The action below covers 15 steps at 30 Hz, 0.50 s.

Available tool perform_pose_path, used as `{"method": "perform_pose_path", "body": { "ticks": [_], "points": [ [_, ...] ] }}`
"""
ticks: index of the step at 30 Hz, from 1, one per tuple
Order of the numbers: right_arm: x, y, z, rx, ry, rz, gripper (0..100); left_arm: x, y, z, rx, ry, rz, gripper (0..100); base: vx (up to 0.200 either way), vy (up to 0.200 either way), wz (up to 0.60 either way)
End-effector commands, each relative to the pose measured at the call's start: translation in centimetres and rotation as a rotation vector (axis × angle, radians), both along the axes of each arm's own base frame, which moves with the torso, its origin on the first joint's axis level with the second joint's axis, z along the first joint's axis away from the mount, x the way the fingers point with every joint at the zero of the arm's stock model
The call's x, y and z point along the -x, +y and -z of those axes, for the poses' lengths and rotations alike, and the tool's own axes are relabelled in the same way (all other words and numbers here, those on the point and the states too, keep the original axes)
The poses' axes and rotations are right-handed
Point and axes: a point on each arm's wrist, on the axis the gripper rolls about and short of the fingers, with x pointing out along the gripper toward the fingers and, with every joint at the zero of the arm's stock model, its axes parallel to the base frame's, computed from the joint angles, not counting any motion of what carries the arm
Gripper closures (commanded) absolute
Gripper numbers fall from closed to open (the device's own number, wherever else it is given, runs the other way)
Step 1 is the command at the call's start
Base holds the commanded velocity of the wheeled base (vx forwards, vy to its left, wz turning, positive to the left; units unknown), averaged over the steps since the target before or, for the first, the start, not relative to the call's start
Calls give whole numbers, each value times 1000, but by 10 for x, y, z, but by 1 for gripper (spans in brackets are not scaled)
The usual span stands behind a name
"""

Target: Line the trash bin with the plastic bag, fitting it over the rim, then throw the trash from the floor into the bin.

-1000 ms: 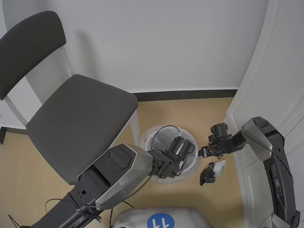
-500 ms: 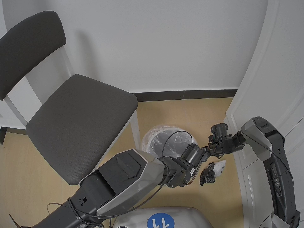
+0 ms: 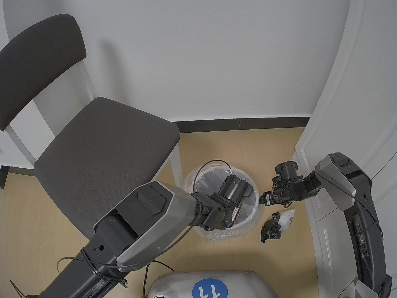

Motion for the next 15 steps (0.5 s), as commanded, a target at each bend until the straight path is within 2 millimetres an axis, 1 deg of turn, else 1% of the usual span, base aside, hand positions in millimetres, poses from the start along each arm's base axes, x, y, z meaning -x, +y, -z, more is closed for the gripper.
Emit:
{"method": "perform_pose_path", "body": {
  "ticks": [1, 4, 5, 9, 11, 15],
  "points": [
    [0, 0, 0, 0, 0, -1, 0, -8, 10, 7, -5, 16, -29, 0, 0, 0, 0],
    [0, 0, 0, 0, 0, -1, 0, 1, 9, 11, 2, 40, -42, 0, 0, 0, 0],
    [0, 0, 0, 0, 0, -1, 0, 9, 6, 12, -3, 50, -29, 0, 0, 0, 0],
    [0, 0, 0, 0, 0, -1, 0, 26, 3, 13, -21, 70, -4, 0, 0, 0, 0],
    [0, 0, 0, 1, 2, -1, 0, 29, 2, 15, -5, 60, -5, 0, 0, 0, 0],
    [0, 0, 0, 1, 2, -1, 0, 27, 2, 15, 1, 52, -5, 0, 0, 0, 0]
  ]
}}
